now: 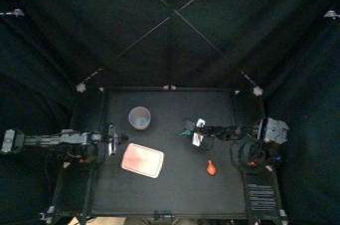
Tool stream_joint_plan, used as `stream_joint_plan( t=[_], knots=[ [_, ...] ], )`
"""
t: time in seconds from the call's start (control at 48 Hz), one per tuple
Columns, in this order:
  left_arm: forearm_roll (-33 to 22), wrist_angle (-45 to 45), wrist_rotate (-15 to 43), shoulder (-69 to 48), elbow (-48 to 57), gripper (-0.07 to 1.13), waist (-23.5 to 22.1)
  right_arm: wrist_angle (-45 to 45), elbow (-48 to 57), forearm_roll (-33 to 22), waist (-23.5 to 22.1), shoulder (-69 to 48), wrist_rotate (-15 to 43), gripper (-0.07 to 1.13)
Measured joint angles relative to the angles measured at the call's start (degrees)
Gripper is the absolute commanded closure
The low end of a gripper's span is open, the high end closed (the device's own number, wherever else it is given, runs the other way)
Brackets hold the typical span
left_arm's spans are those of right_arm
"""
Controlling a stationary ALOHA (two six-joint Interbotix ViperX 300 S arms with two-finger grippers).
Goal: Pick the green pepper then place it on the pink plate
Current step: Place green pepper on the pink plate
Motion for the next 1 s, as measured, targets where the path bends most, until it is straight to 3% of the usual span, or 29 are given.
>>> stream_joint_plan(
  t=[0.188,0.604,1.0],
  knots=[
    [-0.1,0.0,0.0,-0.1,0.1,0.94,-0.1,0.0,-1.9,1.6,2.8,-0.1,0.1,0.40],
    [-0.1,-0.1,0.0,0.0,0.0,0.94,0.1,0.0,-18.9,2.9,19.2,4.0,0.1,0.40],
    [0.0,-0.5,0.0,0.0,0.1,0.94,0.7,1.1,-35.9,3.3,21.9,20.9,0.1,0.40]
  ],
)
